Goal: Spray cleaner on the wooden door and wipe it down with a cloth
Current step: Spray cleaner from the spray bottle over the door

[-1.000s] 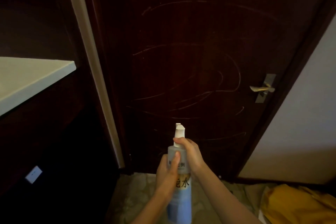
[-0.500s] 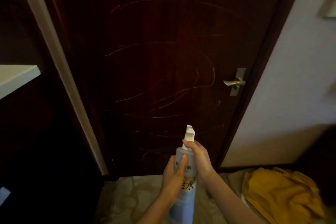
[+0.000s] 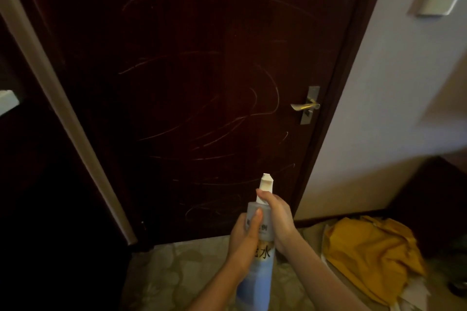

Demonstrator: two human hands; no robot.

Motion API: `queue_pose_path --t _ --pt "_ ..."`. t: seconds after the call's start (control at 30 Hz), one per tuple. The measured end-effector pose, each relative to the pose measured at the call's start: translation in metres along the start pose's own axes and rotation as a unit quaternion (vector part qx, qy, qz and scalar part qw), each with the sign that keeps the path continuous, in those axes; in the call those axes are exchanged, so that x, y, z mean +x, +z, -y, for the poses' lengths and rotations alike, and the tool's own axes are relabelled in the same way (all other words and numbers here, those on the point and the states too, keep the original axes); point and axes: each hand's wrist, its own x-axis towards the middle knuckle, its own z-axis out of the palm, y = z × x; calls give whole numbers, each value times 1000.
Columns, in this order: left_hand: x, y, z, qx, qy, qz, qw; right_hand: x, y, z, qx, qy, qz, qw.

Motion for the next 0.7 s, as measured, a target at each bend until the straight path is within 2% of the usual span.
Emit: queue_pose_path --t 0.17,0.37,0.7 --pt "-1 11 -1 8 16 1 1000 4 -11 4 23 9 -10 1000" --pt "1 33 -10 29 45 45 998 0 -35 16 75 23 -20 997" --pt "-6 73 -17 14 51 78 996 -5 -71 41 56 -13 2 998"
